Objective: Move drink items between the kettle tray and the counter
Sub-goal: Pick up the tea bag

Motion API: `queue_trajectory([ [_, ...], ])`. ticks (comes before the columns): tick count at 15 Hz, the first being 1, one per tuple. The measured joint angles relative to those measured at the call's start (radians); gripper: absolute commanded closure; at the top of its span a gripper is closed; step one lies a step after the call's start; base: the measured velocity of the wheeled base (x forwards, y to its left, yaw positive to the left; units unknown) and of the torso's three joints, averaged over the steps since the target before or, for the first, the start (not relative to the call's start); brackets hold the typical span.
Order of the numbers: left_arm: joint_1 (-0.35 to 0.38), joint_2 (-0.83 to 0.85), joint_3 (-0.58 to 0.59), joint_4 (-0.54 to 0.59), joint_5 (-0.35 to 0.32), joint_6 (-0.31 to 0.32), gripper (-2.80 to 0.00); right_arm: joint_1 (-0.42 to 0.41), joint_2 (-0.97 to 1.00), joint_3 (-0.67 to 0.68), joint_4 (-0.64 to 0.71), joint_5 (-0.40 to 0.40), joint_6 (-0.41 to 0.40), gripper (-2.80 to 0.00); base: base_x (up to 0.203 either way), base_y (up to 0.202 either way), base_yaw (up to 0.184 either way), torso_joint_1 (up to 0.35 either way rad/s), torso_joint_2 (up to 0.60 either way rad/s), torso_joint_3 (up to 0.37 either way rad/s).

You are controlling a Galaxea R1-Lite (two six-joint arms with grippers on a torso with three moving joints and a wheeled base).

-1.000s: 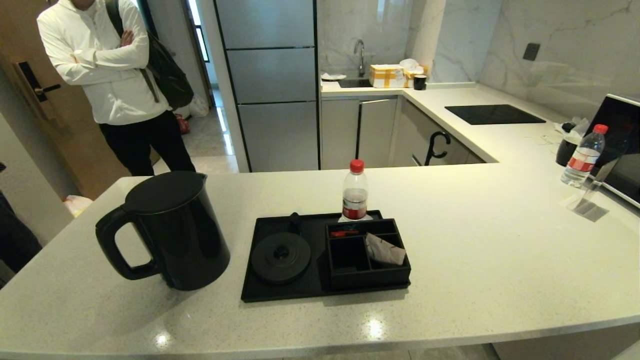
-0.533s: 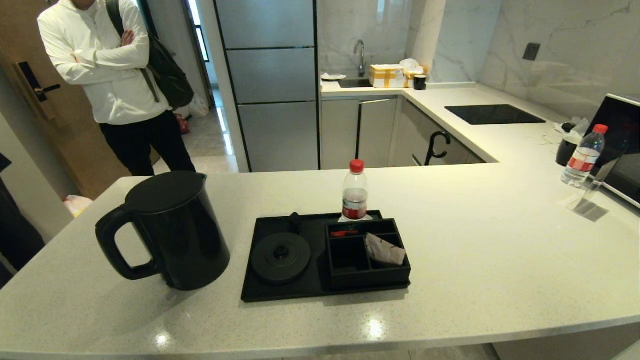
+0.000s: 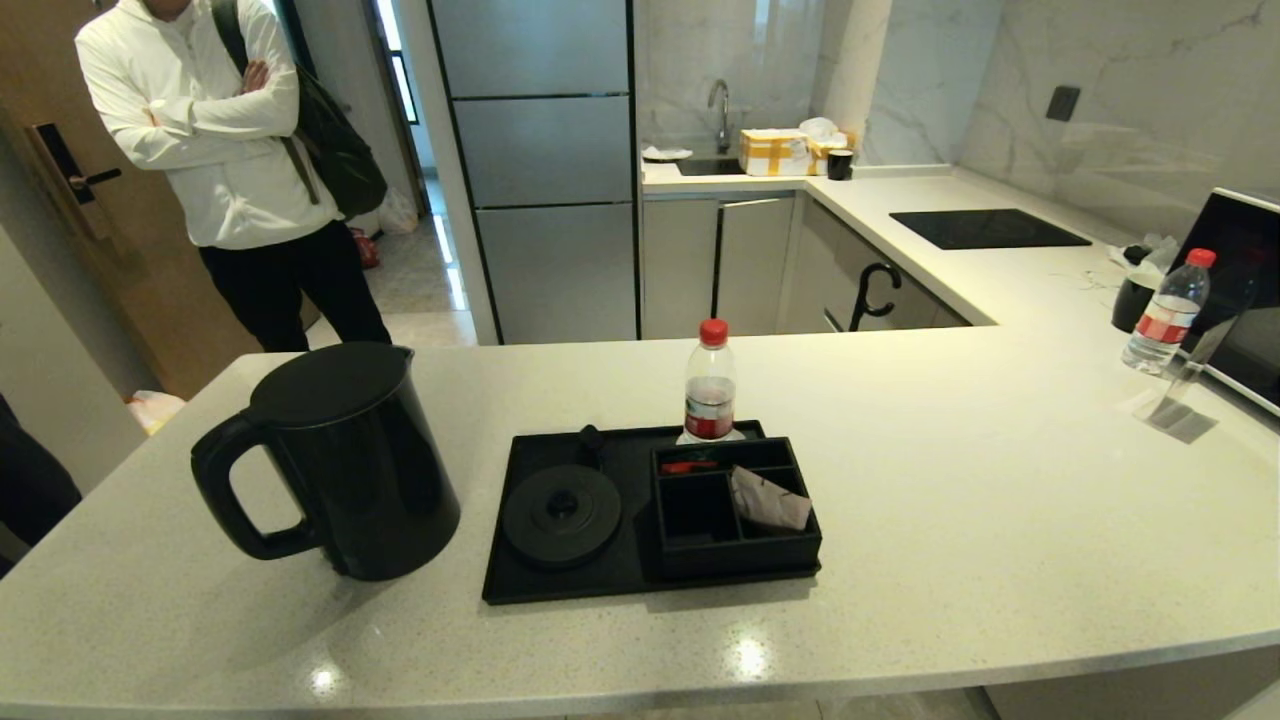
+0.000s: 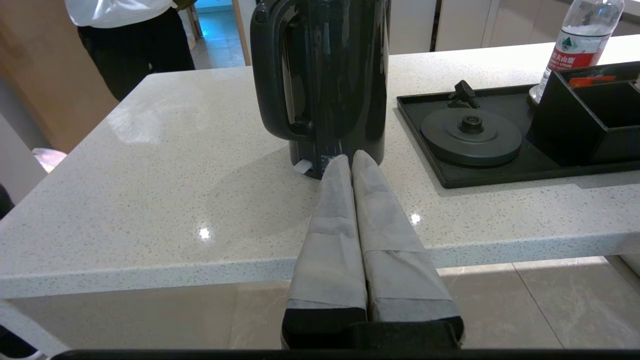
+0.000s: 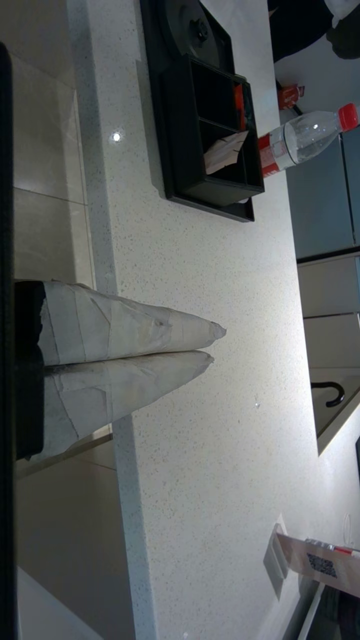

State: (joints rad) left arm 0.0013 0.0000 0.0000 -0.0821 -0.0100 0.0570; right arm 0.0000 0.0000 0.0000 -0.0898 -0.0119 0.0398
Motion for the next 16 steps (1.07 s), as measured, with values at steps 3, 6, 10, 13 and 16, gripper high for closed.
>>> queue_trajectory([
  [3, 0.0, 0.0, 0.0, -0.001, -0.001, -0.002, 0.0, 0.0, 0.0, 0.0, 0.0, 0.0, 0.0, 0.0, 0.0, 0.0, 0.0, 0.0, 0.0, 0.0],
  [6, 0.0, 0.0, 0.0, -0.001, -0.001, -0.002, 0.0, 0.0, 0.0, 0.0, 0.0, 0.0, 0.0, 0.0, 0.0, 0.0, 0.0, 0.0, 0.0, 0.0],
  [10, 0.0, 0.0, 0.0, -0.001, -0.001, -0.002, 0.0, 0.0, 0.0, 0.0, 0.0, 0.0, 0.0, 0.0, 0.0, 0.0, 0.0, 0.0, 0.0, 0.0],
  [13, 0.0, 0.0, 0.0, -0.001, -0.001, -0.002, 0.0, 0.0, 0.0, 0.0, 0.0, 0.0, 0.0, 0.0, 0.0, 0.0, 0.0, 0.0, 0.0, 0.0],
  [16, 0.0, 0.0, 0.0, -0.001, -0.001, -0.002, 0.0, 0.0, 0.0, 0.0, -0.003, 0.0, -0.004, 0.0, 0.0, 0.0, 0.0, 0.0, 0.0, 0.0],
])
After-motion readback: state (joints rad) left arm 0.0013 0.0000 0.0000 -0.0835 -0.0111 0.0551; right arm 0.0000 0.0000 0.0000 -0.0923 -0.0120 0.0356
